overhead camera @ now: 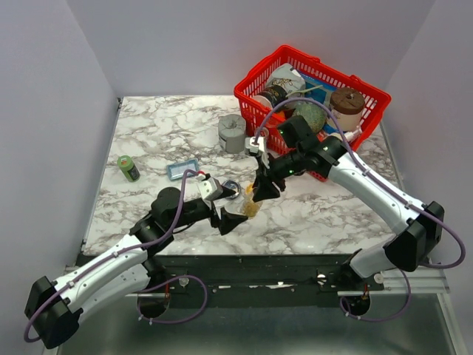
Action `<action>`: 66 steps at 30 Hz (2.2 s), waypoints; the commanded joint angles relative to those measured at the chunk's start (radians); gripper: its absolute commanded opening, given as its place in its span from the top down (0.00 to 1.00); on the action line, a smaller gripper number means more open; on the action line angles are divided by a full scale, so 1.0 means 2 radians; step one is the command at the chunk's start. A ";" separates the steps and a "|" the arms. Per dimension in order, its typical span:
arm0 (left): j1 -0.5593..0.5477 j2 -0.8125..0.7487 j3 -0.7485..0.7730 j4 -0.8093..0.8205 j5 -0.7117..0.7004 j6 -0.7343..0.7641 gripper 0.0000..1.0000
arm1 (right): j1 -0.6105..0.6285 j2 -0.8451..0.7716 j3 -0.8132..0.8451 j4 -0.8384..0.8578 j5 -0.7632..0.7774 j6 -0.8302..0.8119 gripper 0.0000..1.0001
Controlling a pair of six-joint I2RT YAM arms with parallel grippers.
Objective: Sort the pills into containers
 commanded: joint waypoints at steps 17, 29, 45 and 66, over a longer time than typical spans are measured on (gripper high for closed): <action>0.036 -0.011 0.114 -0.250 -0.292 0.072 0.01 | -0.196 -0.215 -0.233 0.024 0.211 -0.083 0.73; 0.036 -0.034 0.103 -0.261 -0.298 0.082 0.01 | -0.409 -0.249 -0.299 0.048 0.214 -0.153 0.73; 0.036 -0.040 0.101 -0.261 -0.294 0.080 0.01 | -0.554 -0.173 -0.276 0.071 0.161 -0.197 0.72; 0.036 -0.031 0.101 -0.262 -0.288 0.080 0.01 | -0.559 -0.145 -0.288 0.094 0.147 -0.202 0.72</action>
